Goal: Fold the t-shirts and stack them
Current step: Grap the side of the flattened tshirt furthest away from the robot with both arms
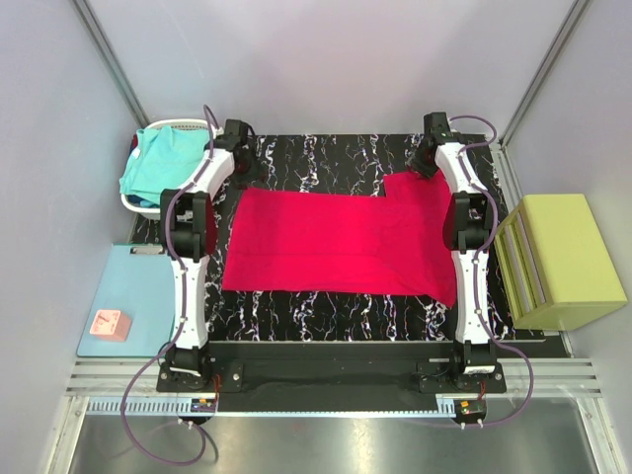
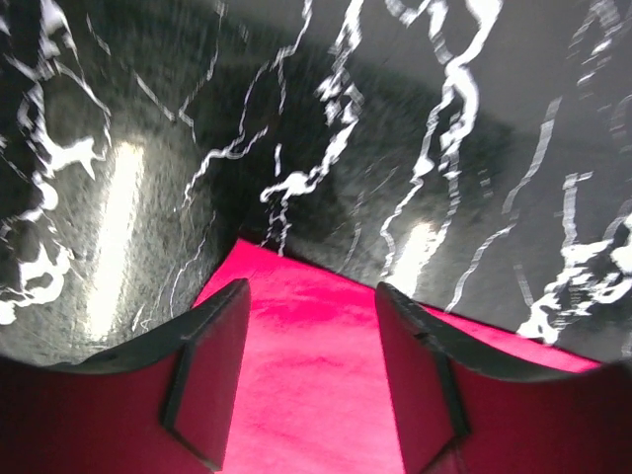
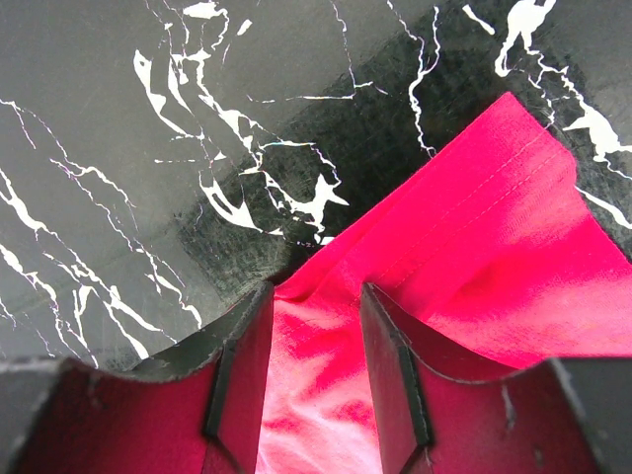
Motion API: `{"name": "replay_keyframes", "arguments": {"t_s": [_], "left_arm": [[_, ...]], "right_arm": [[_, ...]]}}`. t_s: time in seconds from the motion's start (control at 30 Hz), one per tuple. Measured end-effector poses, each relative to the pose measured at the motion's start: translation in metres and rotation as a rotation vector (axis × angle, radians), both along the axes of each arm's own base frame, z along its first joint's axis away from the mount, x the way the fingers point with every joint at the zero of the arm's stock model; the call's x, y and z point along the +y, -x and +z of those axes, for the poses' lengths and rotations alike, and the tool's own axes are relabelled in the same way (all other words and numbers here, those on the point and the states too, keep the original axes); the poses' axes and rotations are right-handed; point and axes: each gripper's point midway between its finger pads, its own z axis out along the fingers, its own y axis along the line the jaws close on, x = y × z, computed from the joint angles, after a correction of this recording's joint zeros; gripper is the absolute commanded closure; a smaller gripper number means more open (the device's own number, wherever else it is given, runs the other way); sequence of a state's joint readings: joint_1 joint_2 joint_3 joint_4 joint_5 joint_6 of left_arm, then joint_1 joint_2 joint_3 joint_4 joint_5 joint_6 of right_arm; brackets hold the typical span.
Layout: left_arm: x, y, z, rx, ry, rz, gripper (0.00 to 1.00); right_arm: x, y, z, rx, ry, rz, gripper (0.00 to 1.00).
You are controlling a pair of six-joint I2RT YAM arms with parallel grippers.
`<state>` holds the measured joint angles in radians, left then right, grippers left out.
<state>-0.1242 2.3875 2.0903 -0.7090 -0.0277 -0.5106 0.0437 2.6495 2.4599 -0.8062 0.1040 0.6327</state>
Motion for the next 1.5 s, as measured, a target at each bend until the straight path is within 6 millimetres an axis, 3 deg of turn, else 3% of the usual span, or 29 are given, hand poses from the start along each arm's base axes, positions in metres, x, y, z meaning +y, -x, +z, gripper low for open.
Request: {"name": "replay_keyframes", "arguments": {"t_s": [0.2,0.5,0.6,0.8,0.87,0.9,0.93,1.03,1.23,1.5], "left_arm": [[0.002,0.013,-0.021,0.059,-0.006,0.009,0.53],[0.007,0.013,-0.021,0.059,-0.019,0.027,0.60],[0.011,0.012,-0.022,0.059,-0.024,0.038,0.72],[0.017,0.013,-0.024,0.066,-0.036,0.059,0.83],[0.018,0.013,-0.024,0.066,-0.038,0.062,0.75],[0.018,0.013,-0.024,0.066,-0.039,0.063,0.67],[0.018,0.013,-0.024,0.066,-0.040,0.062,0.52],[0.018,0.012,-0.023,0.060,-0.036,0.067,0.43],[0.019,0.005,-0.016,0.044,-0.036,0.073,0.41],[0.019,-0.004,-0.015,0.034,-0.027,0.090,0.49]], "right_arm": [[0.000,0.000,0.000,0.001,0.000,0.000,0.52],[0.000,0.001,0.000,0.003,0.002,0.000,0.52],[-0.001,0.002,0.000,0.005,0.003,0.000,0.52],[-0.001,0.002,-0.001,0.006,0.003,-0.001,0.52],[-0.001,0.002,-0.001,0.006,0.003,-0.001,0.52],[-0.001,0.002,-0.001,0.006,0.003,-0.001,0.52],[-0.001,0.002,-0.001,0.006,0.003,-0.001,0.52],[-0.001,0.002,0.000,0.006,0.004,0.000,0.52],[-0.001,0.004,-0.001,0.009,0.006,0.003,0.52],[-0.002,0.013,-0.001,0.032,0.012,0.002,0.52]]}}
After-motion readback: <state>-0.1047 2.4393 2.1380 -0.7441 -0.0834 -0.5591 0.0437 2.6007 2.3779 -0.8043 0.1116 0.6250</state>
